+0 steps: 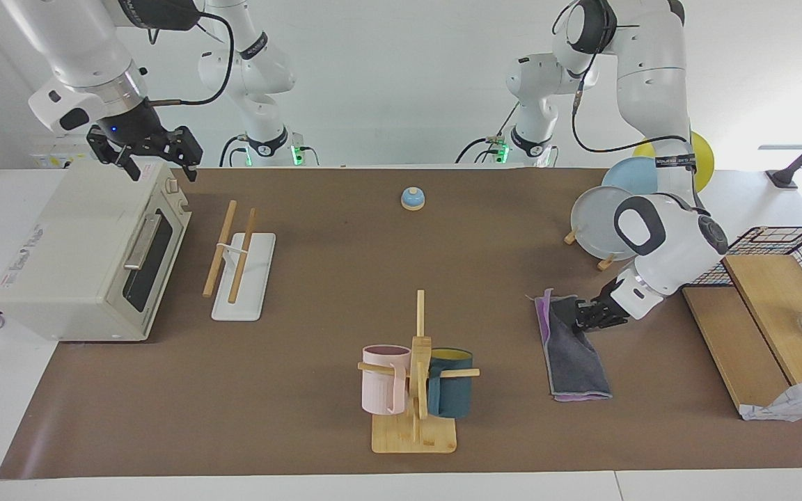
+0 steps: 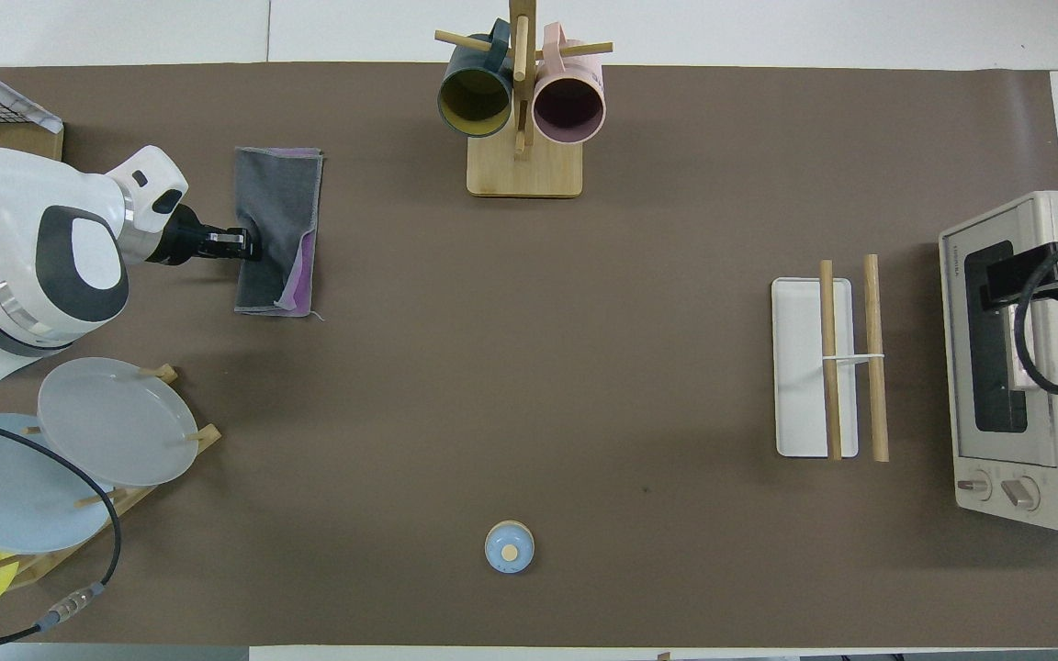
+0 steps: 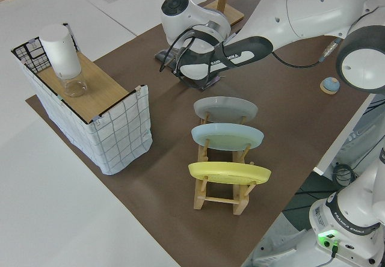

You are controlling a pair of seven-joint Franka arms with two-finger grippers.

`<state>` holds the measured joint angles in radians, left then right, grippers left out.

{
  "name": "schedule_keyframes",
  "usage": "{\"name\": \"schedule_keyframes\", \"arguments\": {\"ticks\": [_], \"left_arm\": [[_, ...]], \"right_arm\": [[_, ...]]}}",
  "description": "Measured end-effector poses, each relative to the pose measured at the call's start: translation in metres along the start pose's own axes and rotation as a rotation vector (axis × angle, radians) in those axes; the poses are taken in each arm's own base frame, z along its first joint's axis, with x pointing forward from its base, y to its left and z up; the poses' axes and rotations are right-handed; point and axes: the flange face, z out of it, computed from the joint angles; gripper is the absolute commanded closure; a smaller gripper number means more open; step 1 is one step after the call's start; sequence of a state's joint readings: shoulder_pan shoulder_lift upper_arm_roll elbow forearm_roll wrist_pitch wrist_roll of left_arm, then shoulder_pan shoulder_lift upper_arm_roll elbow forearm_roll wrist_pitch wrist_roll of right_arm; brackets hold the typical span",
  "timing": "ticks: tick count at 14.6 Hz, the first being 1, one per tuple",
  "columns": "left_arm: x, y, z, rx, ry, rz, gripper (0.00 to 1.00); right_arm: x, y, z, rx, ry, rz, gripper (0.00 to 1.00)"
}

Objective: Fold towel and hang on rack

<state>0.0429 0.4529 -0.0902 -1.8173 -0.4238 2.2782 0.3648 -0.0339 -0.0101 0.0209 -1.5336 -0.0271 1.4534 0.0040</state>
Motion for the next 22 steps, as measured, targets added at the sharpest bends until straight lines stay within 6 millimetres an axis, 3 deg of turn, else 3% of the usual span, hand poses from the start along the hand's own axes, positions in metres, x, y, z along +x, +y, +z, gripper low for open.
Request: {"name": "schedule_keyframes", "arguments": {"ticks": [3, 5, 9, 12, 15, 19, 22], "left_arm": [[0.002, 0.001, -0.003, -0.003, -0.001, -0.018, 1.00], [0.010, 0.009, -0.016, -0.019, -0.014, -0.064, 1.00], [0.030, 0.034, -0.070, -0.028, -0.051, -0.175, 1.00], [0.030, 0.060, -0.109, -0.034, -0.056, -0.357, 1.00], [0.025, 0.122, -0.146, -0.053, -0.047, -0.619, 1.00], [0.005, 0.211, -0.192, -0.094, -0.029, -0.983, 1.00], [-0.012, 0.254, -0.226, -0.169, -0.045, -1.312, 1.00]], "right_arm": [[0.000, 0.000, 0.000, 0.000, 0.000, 0.000, 0.00], [0.000, 0.000, 0.000, 0.000, 0.000, 0.000, 0.00], [0.000, 0.000, 0.000, 0.000, 0.000, 0.000, 0.00], [0.000, 0.000, 0.000, 0.000, 0.000, 0.000, 0.00], [0.000, 0.000, 0.000, 0.000, 0.000, 0.000, 0.00], [0.000, 0.001, 0.000, 0.000, 0.000, 0.002, 0.00], [0.000, 0.001, 0.000, 0.001, 0.000, 0.002, 0.00]]}}
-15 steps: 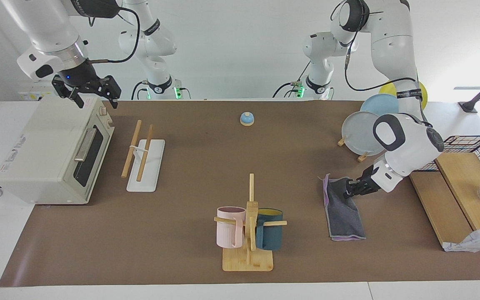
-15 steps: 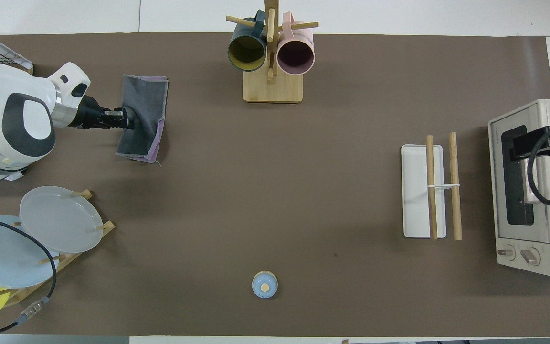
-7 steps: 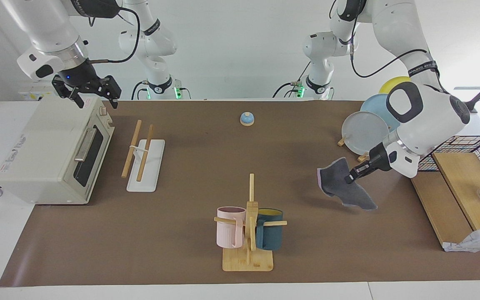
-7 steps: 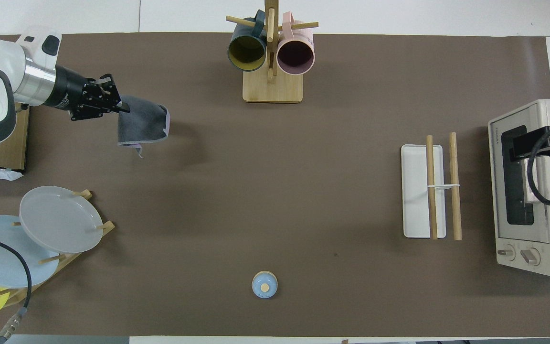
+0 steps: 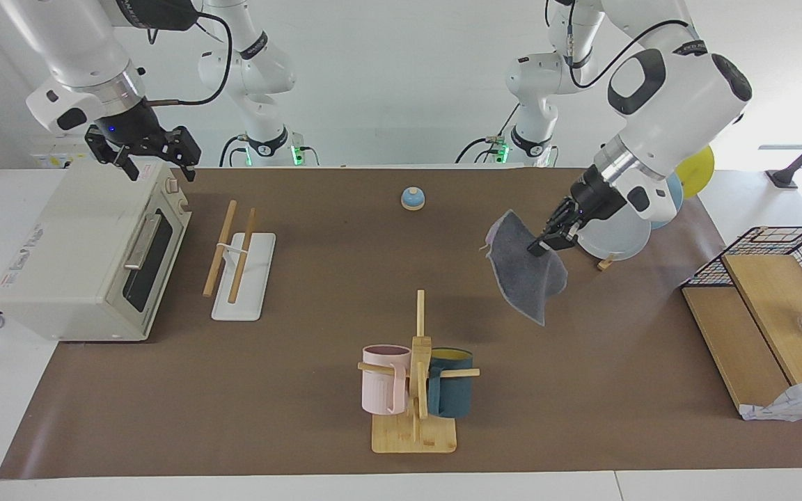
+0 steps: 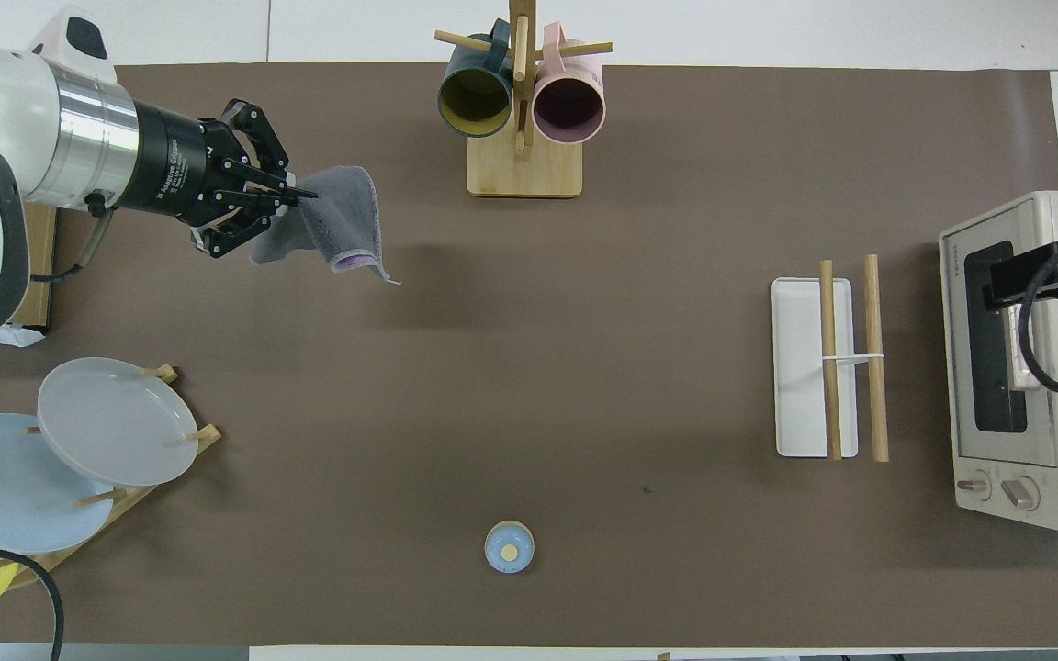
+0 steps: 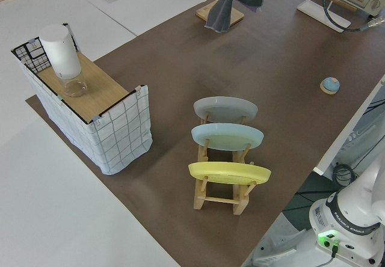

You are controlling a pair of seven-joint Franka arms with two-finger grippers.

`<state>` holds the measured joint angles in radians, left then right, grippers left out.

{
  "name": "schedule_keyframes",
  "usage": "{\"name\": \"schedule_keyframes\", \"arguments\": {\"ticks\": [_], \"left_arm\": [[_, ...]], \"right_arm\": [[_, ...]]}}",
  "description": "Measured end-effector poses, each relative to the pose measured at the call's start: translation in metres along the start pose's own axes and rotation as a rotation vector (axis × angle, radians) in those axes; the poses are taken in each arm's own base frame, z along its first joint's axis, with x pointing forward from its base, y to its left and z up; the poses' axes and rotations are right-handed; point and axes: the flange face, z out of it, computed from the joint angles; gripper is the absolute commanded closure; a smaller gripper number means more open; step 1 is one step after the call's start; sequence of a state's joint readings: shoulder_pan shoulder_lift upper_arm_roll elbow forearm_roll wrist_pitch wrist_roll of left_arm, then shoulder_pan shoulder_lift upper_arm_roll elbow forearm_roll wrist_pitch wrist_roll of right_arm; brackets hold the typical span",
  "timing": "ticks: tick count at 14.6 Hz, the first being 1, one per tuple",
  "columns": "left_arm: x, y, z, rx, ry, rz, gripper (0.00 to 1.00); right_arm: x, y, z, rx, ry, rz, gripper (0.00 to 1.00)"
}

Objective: Fold towel and hang on rack
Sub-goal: 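Grasp the folded towel and lift it with the left gripper, then carry the towel to center while the right gripper reaches toward it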

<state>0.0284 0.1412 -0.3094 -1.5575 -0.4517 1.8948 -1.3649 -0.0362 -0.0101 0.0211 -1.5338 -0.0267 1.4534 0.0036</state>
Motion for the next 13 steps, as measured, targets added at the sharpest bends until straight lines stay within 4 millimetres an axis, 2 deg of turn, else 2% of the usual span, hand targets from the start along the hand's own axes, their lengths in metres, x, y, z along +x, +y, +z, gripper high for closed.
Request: {"name": "schedule_keyframes", "arguments": {"ticks": [3, 5, 7, 10, 13], "left_arm": [[-0.028, -0.001, -0.022, -0.056, -0.065, -0.275, 1.00], [-0.052, 0.003, -0.025, -0.106, -0.096, -0.420, 1.00], [-0.086, 0.007, -0.016, -0.147, -0.131, -0.535, 1.00], [-0.139, 0.008, 0.003, -0.224, -0.205, -0.698, 1.00], [-0.169, 0.002, 0.023, -0.252, -0.248, -0.766, 1.00]], "right_arm": [[0.002, -0.018, 0.006, 0.095, 0.004, -0.018, 0.00], [0.008, -0.030, 0.010, 0.198, 0.038, 0.045, 0.00], [0.011, -0.048, 0.010, 0.290, 0.034, 0.167, 0.00], [0.008, -0.101, 0.002, 0.444, -0.020, 0.425, 0.00], [0.012, -0.137, -0.007, 0.621, -0.084, 0.715, 0.00]]}}
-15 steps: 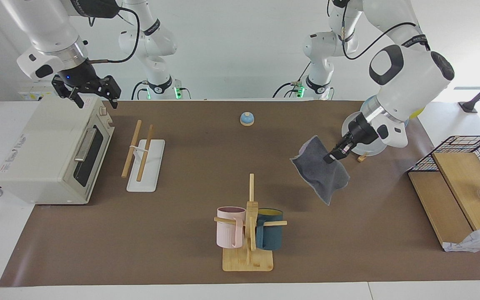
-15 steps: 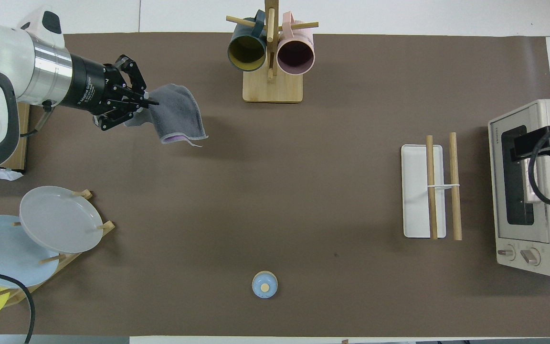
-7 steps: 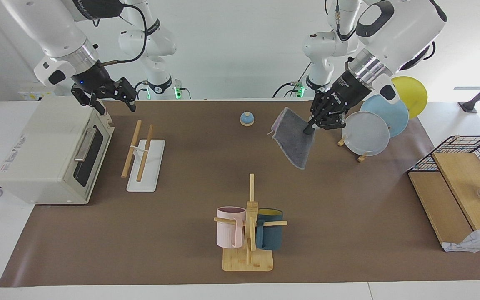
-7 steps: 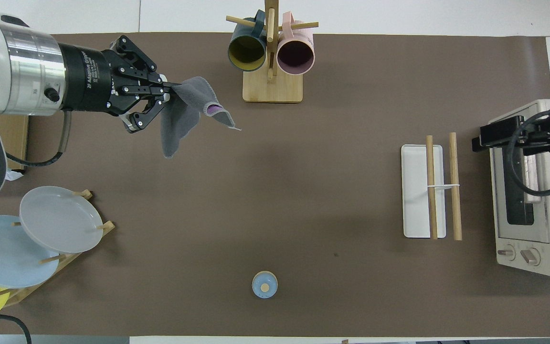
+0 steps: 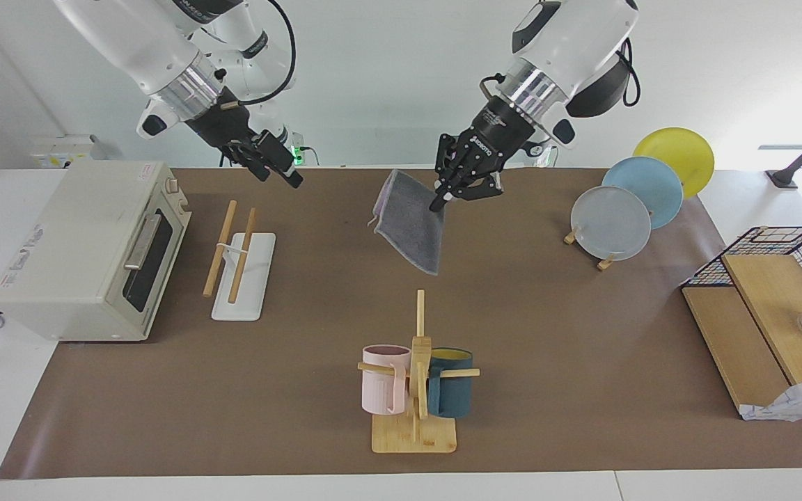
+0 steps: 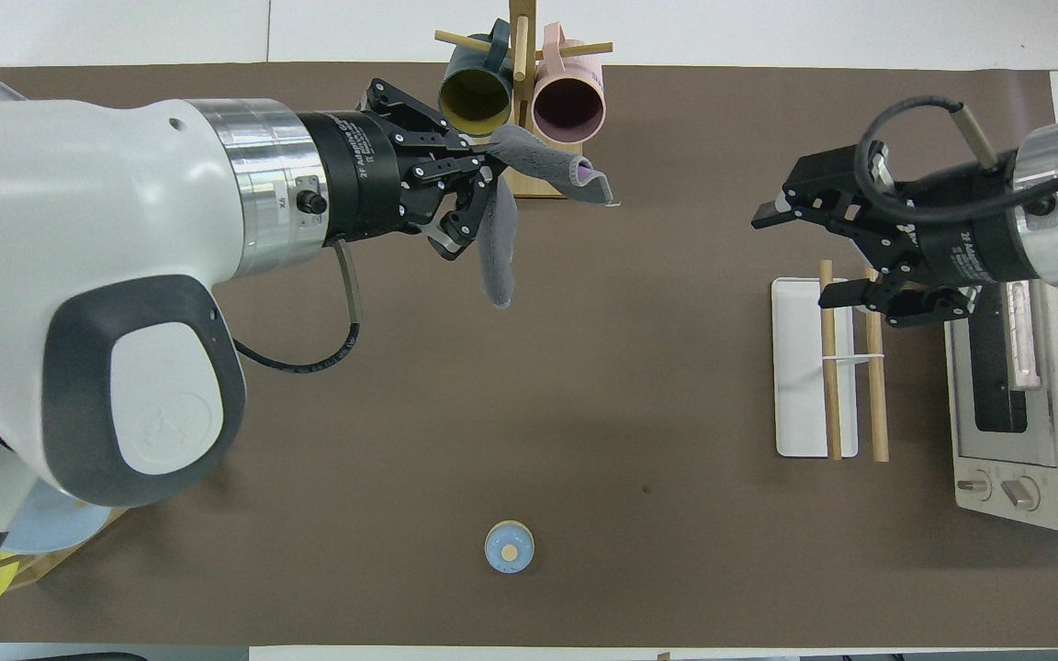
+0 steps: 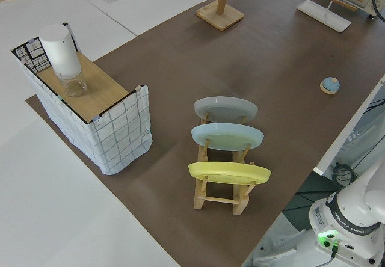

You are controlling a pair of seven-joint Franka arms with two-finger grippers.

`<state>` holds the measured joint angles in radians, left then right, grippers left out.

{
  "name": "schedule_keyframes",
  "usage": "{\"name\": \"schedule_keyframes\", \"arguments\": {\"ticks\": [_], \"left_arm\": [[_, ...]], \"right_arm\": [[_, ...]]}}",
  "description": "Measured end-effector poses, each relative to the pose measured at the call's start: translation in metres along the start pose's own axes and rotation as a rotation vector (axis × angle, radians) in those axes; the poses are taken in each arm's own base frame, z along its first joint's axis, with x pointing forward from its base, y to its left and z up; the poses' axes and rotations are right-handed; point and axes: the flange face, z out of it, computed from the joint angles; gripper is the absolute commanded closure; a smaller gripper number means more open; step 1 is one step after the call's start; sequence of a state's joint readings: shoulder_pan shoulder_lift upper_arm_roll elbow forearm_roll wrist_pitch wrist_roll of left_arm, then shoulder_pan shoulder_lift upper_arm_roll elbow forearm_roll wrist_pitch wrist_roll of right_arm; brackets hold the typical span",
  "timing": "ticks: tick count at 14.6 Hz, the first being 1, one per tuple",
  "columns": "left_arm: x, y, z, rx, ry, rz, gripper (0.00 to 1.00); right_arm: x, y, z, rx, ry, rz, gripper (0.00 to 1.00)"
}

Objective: Fold towel and hang on rack
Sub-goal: 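Carry the towel to center while the right gripper reaches toward it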

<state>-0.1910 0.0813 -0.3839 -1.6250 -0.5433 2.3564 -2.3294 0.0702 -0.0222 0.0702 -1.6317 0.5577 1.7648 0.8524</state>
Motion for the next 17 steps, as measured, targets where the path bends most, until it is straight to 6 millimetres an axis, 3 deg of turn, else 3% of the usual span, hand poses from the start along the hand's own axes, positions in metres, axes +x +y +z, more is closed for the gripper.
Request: {"name": "schedule_keyframes", "arguments": {"ticks": [4, 9, 13, 17], "left_arm": [[-0.002, -0.008, 0.004, -0.022, -0.026, -0.111, 1.00], [0.003, -0.011, 0.005, -0.027, -0.020, -0.157, 1.00], [0.003, -0.016, 0.006, -0.028, -0.022, -0.175, 1.00], [0.004, -0.017, 0.008, -0.026, -0.019, -0.186, 1.00]], "right_arm": [[-0.004, -0.012, 0.014, 0.137, -0.072, 0.324, 0.00], [-0.029, -0.036, 0.031, 0.261, -0.150, 0.636, 0.00], [-0.040, -0.044, 0.039, 0.296, -0.168, 0.691, 0.00], [-0.051, -0.048, 0.059, 0.304, -0.166, 0.689, 0.00]]}}
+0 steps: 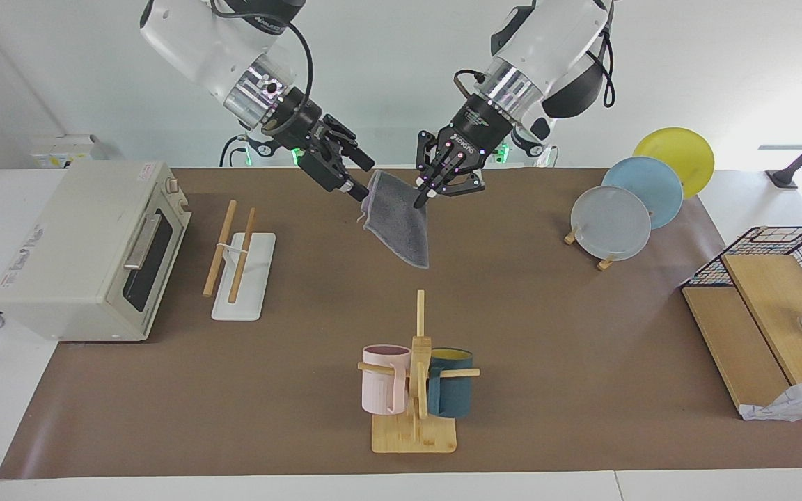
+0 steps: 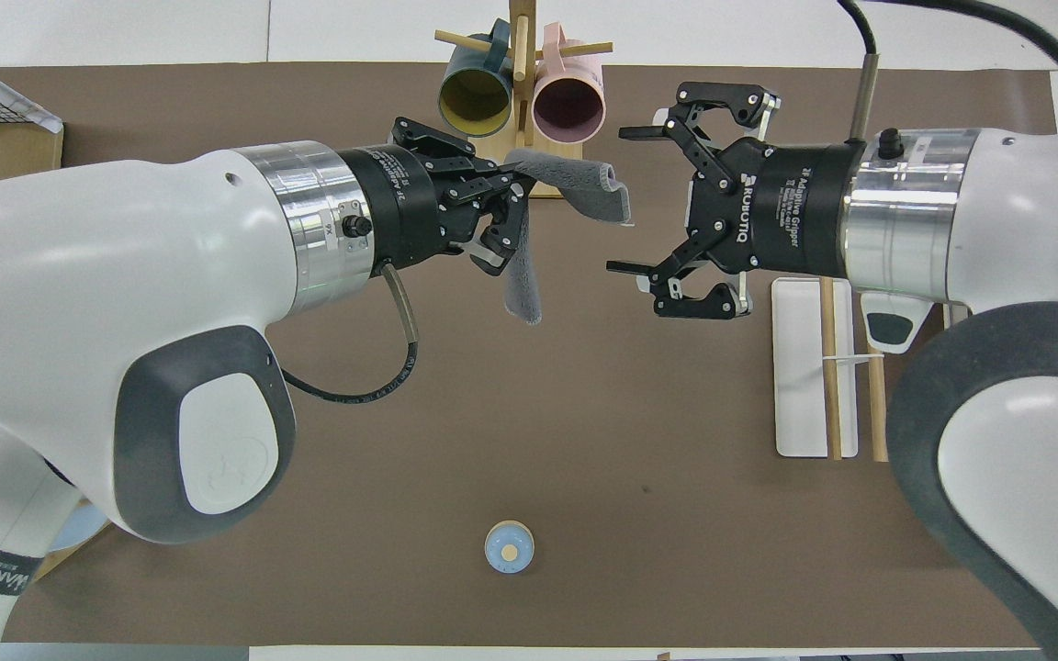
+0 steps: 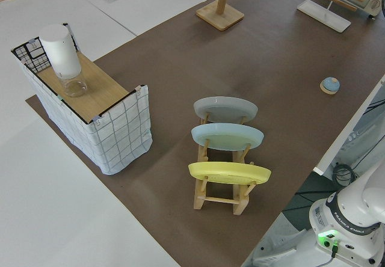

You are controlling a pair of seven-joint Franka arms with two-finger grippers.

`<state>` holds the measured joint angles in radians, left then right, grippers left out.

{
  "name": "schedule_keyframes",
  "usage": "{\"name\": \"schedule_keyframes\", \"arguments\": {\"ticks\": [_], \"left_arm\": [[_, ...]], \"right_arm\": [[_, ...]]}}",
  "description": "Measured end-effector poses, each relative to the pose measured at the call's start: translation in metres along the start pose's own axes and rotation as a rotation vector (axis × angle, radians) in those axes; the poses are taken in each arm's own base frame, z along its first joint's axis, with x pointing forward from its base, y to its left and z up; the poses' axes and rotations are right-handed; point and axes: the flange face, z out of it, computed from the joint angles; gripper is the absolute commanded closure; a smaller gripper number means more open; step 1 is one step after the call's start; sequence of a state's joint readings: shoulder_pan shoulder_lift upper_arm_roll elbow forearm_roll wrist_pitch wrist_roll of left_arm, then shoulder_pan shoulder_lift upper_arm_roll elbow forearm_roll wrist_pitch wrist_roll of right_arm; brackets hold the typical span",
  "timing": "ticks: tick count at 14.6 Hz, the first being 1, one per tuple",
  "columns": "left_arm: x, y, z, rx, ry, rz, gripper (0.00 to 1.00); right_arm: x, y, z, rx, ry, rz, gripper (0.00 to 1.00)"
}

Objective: Fold towel and hang on rack
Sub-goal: 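Carry the towel to center while the right gripper reaches toward it, then grasp the towel with the right gripper while the left gripper releases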

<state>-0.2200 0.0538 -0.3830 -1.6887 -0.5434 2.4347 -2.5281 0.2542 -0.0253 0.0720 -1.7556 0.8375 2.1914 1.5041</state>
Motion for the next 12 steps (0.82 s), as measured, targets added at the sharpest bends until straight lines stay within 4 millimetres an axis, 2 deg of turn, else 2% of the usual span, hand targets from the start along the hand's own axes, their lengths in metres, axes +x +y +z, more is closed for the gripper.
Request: {"name": "schedule_keyframes", "arguments": {"ticks": [2, 3, 7, 9, 10, 11, 12], "left_arm": [[0.001, 0.000, 0.000, 0.000, 0.001, -0.003, 1.00], [0.001, 0.000, 0.001, 0.001, 0.002, -0.004, 1.00], [0.001, -0.001, 0.001, 0.001, 0.002, -0.005, 1.00], [0.001, -0.001, 0.001, 0.001, 0.003, -0.005, 1.00], [0.001, -0.001, 0.001, 0.001, 0.002, -0.005, 1.00], [0.001, -0.002, 0.001, 0.001, 0.002, -0.005, 1.00], [0.001, -0.002, 0.001, 0.001, 0.002, -0.004, 1.00]], "right_arm": [[0.005, 0.000, 0.007, -0.001, 0.005, 0.003, 0.00], [0.009, -0.002, 0.010, 0.005, 0.010, 0.001, 0.05], [0.022, -0.008, 0.027, 0.033, 0.025, -0.007, 0.50], [0.008, -0.002, 0.041, 0.039, 0.017, -0.031, 0.61], [0.000, 0.002, 0.045, 0.039, 0.013, -0.042, 0.72], [-0.004, 0.004, 0.049, 0.038, 0.010, -0.048, 0.89], [-0.005, 0.005, 0.049, 0.036, 0.009, -0.050, 1.00]]}}
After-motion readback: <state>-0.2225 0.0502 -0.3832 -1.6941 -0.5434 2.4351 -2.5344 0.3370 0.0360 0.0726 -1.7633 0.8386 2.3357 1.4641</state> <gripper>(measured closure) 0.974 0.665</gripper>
